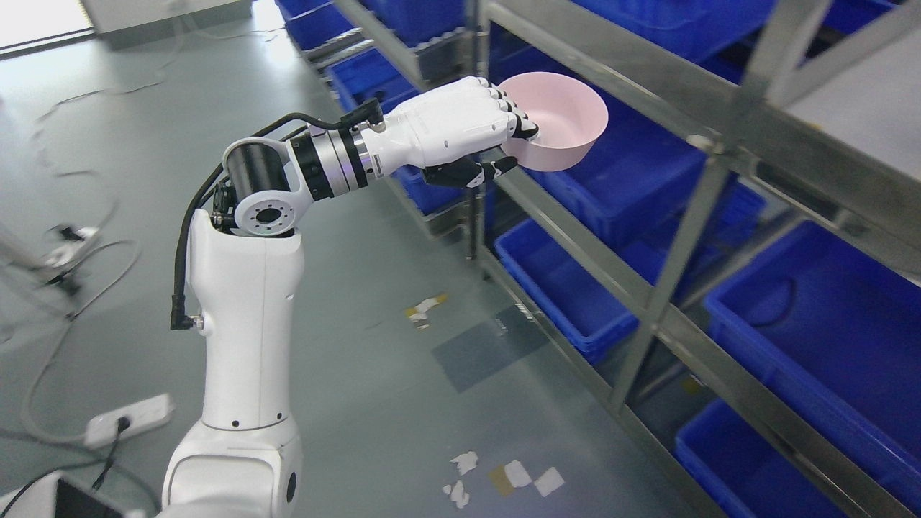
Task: Stack pink IKEA bowl on shelf middle layer
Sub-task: 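Hold the bowl raised in the left hand while turning to the other rack, then lower the held bowl onto the pink bowl on the white tray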
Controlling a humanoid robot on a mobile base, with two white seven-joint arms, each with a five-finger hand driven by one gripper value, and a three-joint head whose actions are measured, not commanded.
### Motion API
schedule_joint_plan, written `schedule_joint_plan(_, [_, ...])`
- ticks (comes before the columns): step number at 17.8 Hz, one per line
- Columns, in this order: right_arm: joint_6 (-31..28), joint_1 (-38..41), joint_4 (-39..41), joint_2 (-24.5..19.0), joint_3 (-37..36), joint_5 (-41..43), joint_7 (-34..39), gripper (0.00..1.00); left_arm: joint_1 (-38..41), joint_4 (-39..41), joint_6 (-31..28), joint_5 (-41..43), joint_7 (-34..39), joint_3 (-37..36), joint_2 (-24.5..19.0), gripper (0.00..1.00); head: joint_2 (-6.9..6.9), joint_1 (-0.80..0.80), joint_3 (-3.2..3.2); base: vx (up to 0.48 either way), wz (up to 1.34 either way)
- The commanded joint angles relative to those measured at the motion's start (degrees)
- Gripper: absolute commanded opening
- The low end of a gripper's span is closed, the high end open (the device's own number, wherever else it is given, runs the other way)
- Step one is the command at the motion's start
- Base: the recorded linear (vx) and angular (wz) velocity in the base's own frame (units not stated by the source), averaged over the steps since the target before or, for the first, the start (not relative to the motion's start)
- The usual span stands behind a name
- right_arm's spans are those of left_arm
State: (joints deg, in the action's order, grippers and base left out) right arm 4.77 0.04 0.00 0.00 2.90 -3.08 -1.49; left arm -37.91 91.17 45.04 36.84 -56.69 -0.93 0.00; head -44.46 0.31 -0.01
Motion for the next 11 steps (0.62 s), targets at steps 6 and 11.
schedule_joint_plan(6, [0.0,1.3,1.0,1.0,0.0,0.0,0.0,1.0,-12.4,-5.1,-0.1,7.8,-1.1,2.8,-1.0,0.01,0.0,0.0,0.0,0.104,-1.48])
schedule_joint_plan(11, [0.0,1.3,1.0,1.0,0.0,0.0,0.0,1.0,-12.4,-10.0,-0.5,18.9,-1.1,4.4,-1.0,0.01,0.0,0.0,0.0,0.14,-1.11])
